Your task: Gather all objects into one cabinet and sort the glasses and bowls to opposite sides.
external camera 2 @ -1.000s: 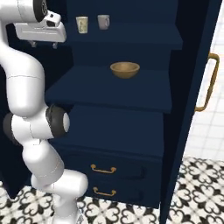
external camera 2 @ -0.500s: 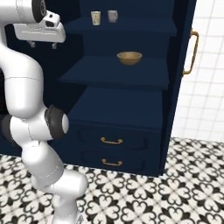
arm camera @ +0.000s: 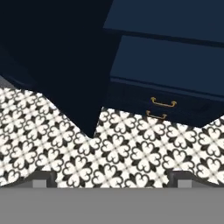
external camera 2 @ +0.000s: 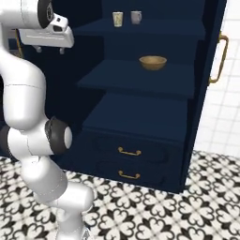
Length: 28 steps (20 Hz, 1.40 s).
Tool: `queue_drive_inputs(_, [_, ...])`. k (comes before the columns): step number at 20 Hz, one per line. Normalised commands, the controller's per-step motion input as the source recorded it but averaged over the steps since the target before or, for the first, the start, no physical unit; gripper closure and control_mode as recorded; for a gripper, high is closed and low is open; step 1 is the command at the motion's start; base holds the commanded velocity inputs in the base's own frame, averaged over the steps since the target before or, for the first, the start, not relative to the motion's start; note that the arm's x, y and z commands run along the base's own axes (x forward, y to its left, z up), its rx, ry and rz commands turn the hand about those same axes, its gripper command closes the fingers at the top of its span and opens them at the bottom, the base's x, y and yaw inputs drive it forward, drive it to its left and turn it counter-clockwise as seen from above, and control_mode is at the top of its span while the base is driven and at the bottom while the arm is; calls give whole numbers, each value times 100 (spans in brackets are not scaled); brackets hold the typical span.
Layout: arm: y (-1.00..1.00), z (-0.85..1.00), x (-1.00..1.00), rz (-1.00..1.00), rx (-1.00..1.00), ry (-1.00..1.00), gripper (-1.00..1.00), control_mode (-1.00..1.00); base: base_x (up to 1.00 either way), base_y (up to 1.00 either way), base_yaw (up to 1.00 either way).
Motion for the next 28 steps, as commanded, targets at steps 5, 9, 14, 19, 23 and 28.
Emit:
queue_drive_inputs(5, [0, 0, 0, 0, 0, 0, -100, 100, -28, -33, 28])
queue_drive_inputs(9, [0, 0, 0, 0, 0, 0, -100, 100, -21, -4, 78])
queue_drive_inputs(14, [0, 0, 0, 0, 0, 0, -100, 100, -18, -2, 80])
queue_drive_inputs(19, [0, 0, 0, 0, 0, 0, -100, 100, -50, -1, 78])
queue_drive_inputs(23, [0, 0, 0, 0, 0, 0, -100, 100, -41, 16, 71])
queue_drive_inputs(28, [0, 0, 0, 0, 0, 0, -100, 100, -26, 38, 62])
